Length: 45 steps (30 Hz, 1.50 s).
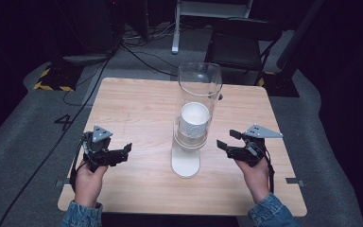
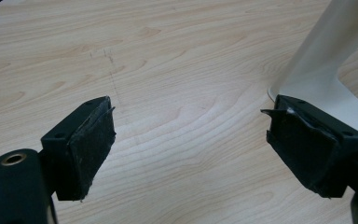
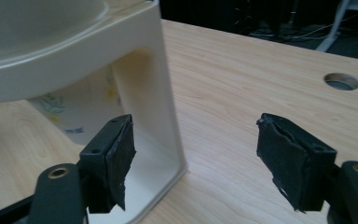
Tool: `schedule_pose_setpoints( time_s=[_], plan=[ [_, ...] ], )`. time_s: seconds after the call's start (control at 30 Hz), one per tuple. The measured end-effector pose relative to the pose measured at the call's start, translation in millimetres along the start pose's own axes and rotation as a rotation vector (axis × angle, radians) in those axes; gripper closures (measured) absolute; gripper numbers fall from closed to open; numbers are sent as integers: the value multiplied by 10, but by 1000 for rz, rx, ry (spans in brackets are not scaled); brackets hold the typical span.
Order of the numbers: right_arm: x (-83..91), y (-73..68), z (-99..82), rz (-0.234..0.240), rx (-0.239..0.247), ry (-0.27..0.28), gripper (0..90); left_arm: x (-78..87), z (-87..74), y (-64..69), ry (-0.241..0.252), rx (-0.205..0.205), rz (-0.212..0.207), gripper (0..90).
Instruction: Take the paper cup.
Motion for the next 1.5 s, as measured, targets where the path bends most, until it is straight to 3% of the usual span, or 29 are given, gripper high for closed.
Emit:
schedule_pose_setpoints(
  time_s=[0.13,0.5,0.97,1.5],
  plan=[
    [-68,-108,-19,38,1,-10,266,-2,-4,-3,-1,-1,-2,151],
    [-264,-514,-28,146,76,-7,188,-3,-13,-14,-2,9,-3,151],
    [-518,-777,-47,192,86,13,162,-19,-19,6,-4,8,-4,151],
    [-789,-861,-131,116,126,56,234,-33,-37,4,-13,2,-8,151]
  ],
)
Point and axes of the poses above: each handheld gripper's, and its own axes: x roughly backward along the jaws, z roughly out of its top, y roughly to its right, the point moved 9 cm from there along -x, roughly forward along the jaws, and after that the axes turned 4 degrees about y, right-handed, at the moved point
